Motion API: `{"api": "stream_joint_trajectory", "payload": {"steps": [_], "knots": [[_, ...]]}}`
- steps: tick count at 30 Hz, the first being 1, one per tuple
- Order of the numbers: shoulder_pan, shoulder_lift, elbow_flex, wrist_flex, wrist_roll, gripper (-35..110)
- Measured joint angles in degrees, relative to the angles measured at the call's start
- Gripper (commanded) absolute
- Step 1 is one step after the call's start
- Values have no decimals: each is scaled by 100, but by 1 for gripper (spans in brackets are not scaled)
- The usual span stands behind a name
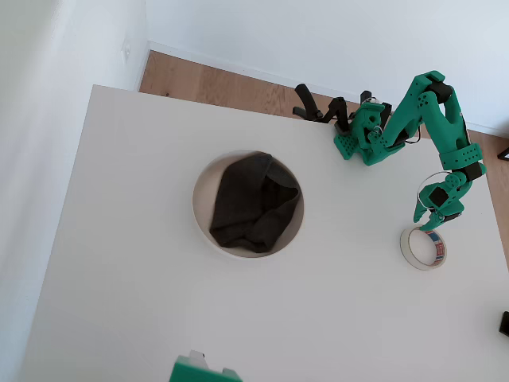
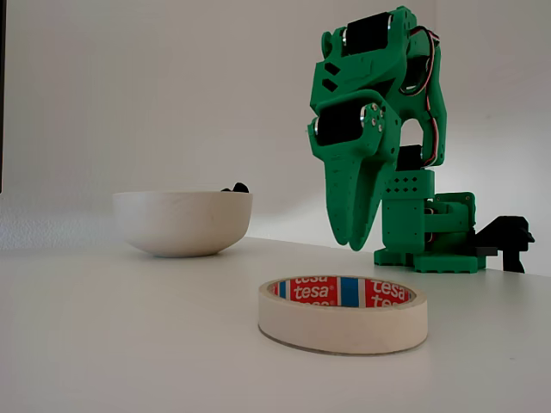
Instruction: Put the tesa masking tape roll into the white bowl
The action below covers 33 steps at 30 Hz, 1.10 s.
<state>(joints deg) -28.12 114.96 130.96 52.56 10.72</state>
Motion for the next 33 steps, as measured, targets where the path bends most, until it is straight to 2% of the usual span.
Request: {"api": "stream_joint_trajectory", "payload": {"steps": [13,33], "knots": [[0,-668,-26,-396,132,10],[-255,-791,-26,-378,422,10]]}}
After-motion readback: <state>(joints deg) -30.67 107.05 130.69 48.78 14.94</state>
